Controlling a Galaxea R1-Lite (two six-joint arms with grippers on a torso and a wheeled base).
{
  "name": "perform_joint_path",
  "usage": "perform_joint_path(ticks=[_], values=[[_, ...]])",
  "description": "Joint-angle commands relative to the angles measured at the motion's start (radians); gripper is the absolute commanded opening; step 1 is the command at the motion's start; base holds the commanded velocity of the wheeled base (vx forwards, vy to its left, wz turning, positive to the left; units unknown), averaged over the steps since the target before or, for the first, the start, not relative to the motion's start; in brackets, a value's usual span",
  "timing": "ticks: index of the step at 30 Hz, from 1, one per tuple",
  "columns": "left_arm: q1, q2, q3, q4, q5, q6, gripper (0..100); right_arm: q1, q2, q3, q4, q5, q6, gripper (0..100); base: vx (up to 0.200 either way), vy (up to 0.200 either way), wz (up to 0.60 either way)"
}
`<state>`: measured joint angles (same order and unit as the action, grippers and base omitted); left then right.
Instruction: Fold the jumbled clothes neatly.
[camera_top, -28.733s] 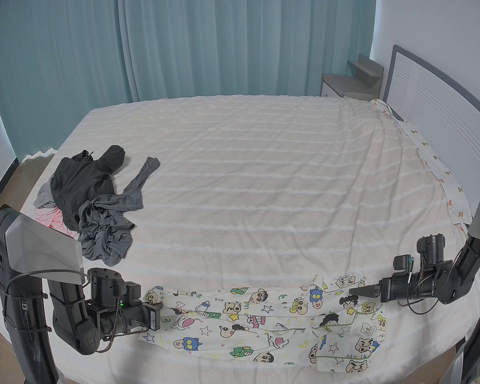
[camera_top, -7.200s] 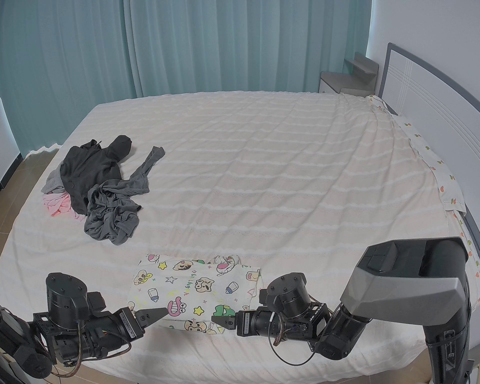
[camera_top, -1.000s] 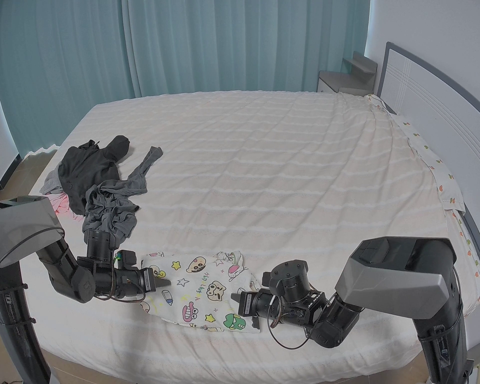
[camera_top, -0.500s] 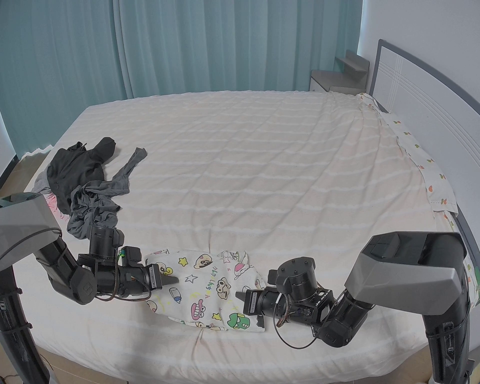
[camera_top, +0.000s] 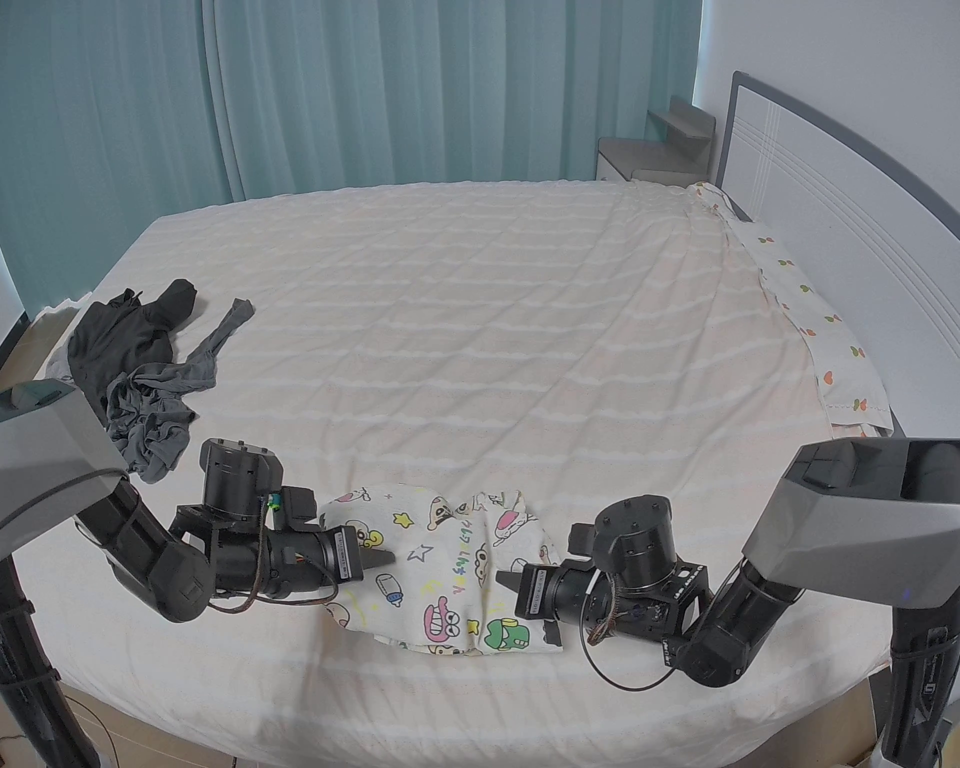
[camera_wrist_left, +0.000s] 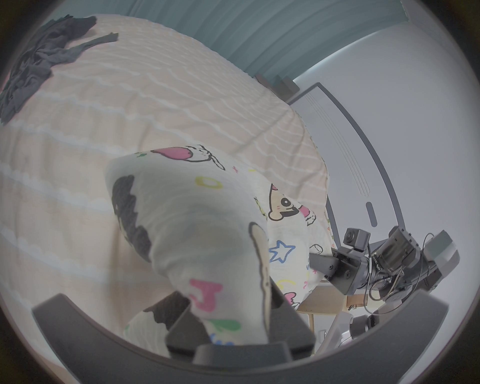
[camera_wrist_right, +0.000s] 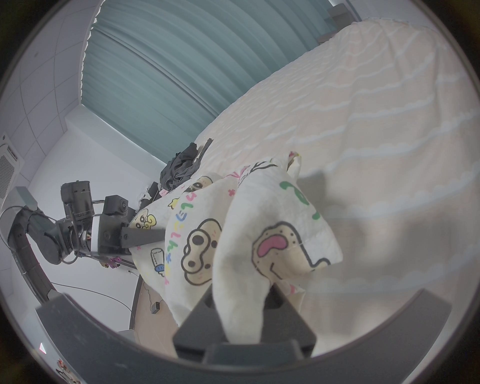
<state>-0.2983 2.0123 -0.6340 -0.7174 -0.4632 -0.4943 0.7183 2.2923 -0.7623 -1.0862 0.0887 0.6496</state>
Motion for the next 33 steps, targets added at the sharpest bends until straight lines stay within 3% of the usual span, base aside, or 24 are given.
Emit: perform_joint_path(ticks=[1, 6, 12, 27, 33], values=[[-0.068, -0.014, -0.001, 0.001, 0.026, -0.006, 0, -0.023, -0.057, 0.051, -0.009, 0.000, -0.001, 0, 0.000, -0.200, 0.00], [-0.157, -0.014, -0.029, 0.000, 0.058, -0.096, 0, -0.048, -0.080, 0.124, -0.064, -0.001, -0.002, 0, 0.000, -0.200, 0.00], [-0.203, 0.005, -0.070, 0.001, 0.089, -0.112, 0, -0.086, -0.109, 0.206, -0.106, -0.001, -0.002, 0, 0.000, -0.200, 0.00], [-0.234, 0.063, -0.072, -0.005, 0.100, -0.110, 0, -0.149, -0.102, 0.333, -0.199, 0.006, -0.007, 0, 0.000, -0.200, 0.00], [-0.234, 0.118, -0.061, -0.005, 0.189, -0.107, 0, -0.177, -0.059, 0.345, -0.212, 0.005, -0.011, 0, 0.000, 0.000, 0.00]])
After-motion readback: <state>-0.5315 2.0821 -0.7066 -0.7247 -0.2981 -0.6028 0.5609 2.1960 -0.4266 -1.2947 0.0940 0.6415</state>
